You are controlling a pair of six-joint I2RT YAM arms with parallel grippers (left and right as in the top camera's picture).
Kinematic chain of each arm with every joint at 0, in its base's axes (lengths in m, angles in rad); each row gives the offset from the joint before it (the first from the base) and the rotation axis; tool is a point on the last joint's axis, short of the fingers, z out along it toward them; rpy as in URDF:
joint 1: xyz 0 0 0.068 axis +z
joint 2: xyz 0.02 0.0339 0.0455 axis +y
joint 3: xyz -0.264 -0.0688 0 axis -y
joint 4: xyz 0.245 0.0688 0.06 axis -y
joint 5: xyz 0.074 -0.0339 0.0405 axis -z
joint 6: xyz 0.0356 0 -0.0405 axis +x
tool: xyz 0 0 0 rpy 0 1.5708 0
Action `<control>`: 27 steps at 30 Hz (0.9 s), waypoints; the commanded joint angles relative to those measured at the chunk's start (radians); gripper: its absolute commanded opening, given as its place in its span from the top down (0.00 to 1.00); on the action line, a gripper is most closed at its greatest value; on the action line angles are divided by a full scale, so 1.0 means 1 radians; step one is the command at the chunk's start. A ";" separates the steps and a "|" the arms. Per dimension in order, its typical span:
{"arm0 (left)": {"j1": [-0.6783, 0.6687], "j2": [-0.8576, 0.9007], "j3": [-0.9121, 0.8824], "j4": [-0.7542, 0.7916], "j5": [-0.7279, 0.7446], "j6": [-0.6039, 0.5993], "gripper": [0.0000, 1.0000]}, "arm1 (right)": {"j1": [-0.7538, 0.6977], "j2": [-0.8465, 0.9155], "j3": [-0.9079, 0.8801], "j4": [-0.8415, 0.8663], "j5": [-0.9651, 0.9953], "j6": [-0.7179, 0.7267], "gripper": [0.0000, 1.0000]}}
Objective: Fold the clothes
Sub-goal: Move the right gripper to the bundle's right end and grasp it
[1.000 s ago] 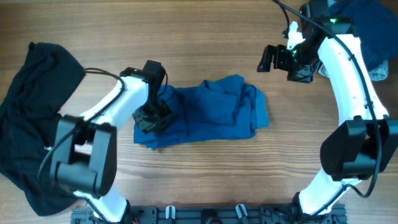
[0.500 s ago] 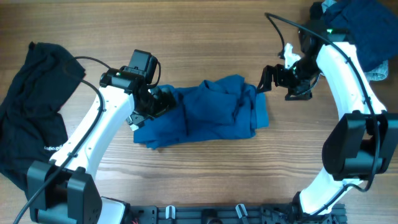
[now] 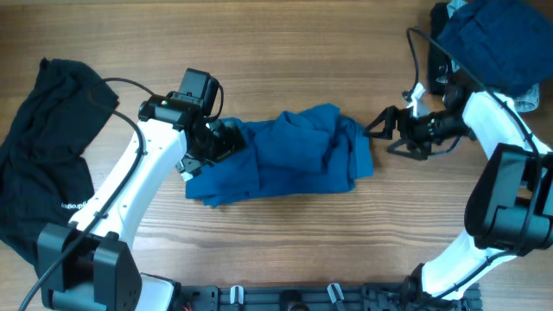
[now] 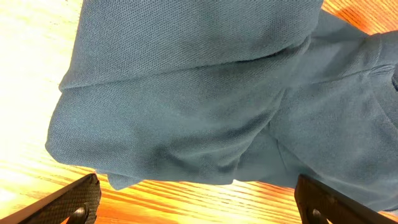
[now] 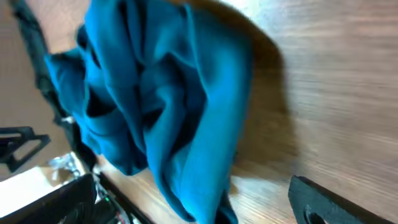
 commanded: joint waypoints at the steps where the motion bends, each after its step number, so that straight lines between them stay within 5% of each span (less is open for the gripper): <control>1: -0.001 -0.002 0.008 0.001 -0.010 0.006 0.00 | 0.003 -0.002 -0.061 0.036 -0.116 -0.020 0.00; 9: -0.001 -0.002 0.008 0.002 -0.010 0.005 0.00 | 0.008 -0.002 -0.160 0.158 -0.129 0.061 0.00; 21: -0.001 -0.002 0.008 0.001 -0.010 0.005 0.00 | 0.240 -0.002 -0.177 0.325 -0.232 0.200 0.00; 27: -0.001 -0.002 0.008 0.002 -0.010 0.005 0.00 | 0.258 0.014 -0.306 0.532 -0.255 0.344 0.00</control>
